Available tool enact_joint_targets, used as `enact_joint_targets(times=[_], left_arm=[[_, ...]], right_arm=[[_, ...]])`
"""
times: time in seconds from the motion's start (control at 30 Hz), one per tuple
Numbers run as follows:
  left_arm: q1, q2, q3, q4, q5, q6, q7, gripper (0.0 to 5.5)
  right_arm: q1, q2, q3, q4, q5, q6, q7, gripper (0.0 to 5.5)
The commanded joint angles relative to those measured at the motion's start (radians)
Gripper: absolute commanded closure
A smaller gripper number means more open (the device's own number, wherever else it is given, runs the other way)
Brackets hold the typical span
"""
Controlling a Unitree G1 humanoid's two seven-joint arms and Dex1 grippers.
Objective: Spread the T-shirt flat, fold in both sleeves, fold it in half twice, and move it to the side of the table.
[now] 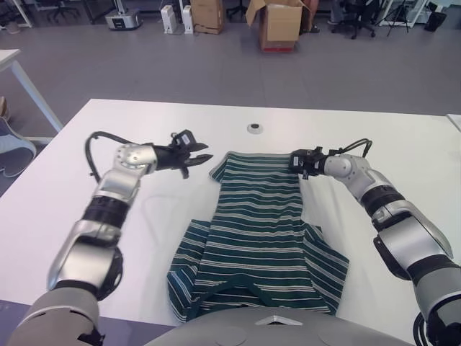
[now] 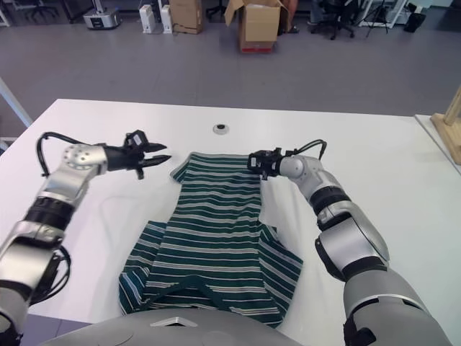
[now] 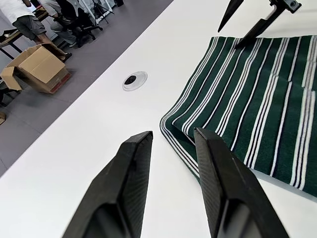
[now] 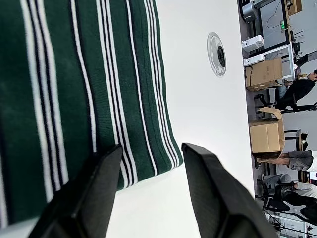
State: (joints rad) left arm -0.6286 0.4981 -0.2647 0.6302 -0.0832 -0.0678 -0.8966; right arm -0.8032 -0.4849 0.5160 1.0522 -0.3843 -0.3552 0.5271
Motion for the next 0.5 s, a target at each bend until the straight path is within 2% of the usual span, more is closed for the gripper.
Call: enact_joint_targets(times=[0.03, 0.2, 0.5], left_arm=[[-0.095, -0.11, -0.017, 0.316, 0.107, -0.167, 0.133, 3.96], [-0.158, -0.12, -0.16, 0.565, 0.367, -0.303, 0.307, 3.96], [-0.388, -0.049, -0.492, 0.683, 0.845, -0.452, 0.667, 3.96]], right_arm=[[0.02, 0.025, -0.015, 0.04, -0.008, -0.026, 0.019, 3.25], [0.013, 0.026, -0.044, 0.05, -0.013, -0.055, 0.025, 3.25], [0.017, 0.019, -0.062, 0.053, -0.031, -0.067, 0.019, 3.25]])
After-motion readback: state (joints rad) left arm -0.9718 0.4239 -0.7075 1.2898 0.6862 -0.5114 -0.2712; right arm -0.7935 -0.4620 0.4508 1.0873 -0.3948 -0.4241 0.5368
